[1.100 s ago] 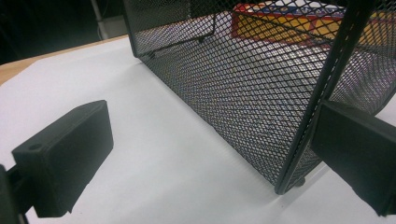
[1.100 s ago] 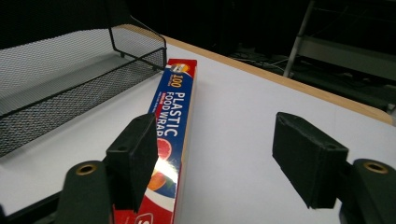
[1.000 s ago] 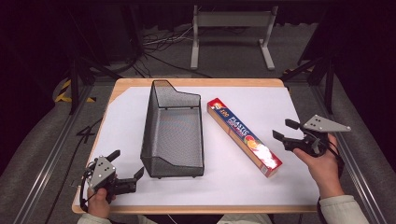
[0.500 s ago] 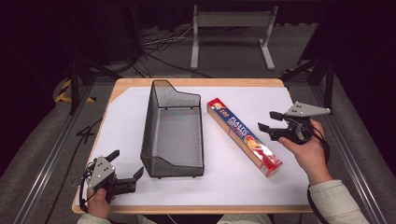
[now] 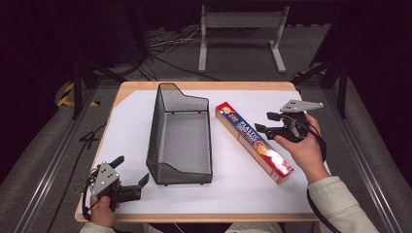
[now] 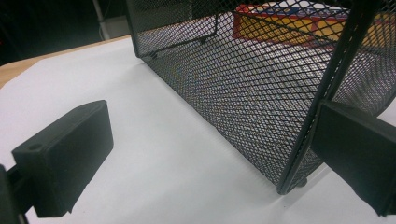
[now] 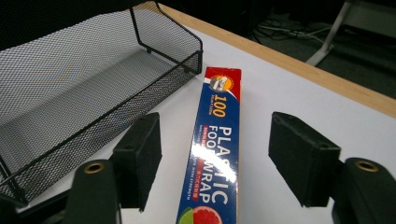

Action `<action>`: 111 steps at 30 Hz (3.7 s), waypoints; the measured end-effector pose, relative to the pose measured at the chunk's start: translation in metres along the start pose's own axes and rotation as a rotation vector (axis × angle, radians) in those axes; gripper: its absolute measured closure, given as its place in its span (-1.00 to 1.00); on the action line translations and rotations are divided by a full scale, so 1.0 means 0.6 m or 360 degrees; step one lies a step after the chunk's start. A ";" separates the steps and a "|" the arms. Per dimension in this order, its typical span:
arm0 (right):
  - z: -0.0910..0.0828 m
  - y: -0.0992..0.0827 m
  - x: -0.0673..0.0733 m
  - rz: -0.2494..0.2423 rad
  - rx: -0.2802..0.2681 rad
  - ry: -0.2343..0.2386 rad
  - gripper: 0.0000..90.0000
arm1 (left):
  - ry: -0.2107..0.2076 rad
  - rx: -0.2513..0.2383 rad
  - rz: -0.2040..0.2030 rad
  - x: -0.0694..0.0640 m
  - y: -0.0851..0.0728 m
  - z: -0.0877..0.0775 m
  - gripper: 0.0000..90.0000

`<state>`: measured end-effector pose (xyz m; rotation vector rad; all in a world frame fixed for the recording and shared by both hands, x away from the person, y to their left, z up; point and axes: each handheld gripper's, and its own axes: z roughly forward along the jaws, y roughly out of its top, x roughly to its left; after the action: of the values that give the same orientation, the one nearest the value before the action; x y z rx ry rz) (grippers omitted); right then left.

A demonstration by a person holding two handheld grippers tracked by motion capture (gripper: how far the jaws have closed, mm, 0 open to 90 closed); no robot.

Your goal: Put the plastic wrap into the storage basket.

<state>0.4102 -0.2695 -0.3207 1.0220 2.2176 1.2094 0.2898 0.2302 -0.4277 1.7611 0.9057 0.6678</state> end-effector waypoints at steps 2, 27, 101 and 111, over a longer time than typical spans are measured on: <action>0.011 0.001 0.000 0.0041 0.0031 0.0007 -0.28 | 0.0001 -0.0001 0.0001 0.000 0.000 0.000 -1.00; 0.115 -0.055 0.004 0.0076 0.0568 -0.0044 -0.60 | 0.0003 0.0001 0.0010 0.001 0.000 0.000 -1.00; 0.037 0.010 0.035 0.0366 0.0757 -0.0219 -0.12 | 0.0023 -0.0004 0.0007 0.000 0.000 -0.001 -1.00; 0.024 0.027 0.046 0.0357 0.0725 -0.0200 -0.12 | 0.0025 -0.0004 0.0003 0.000 0.000 -0.002 -1.00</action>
<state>0.4082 -0.2347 -0.3154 1.5096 2.3788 0.7030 0.2890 0.2309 -0.4275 1.7570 0.9137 0.6849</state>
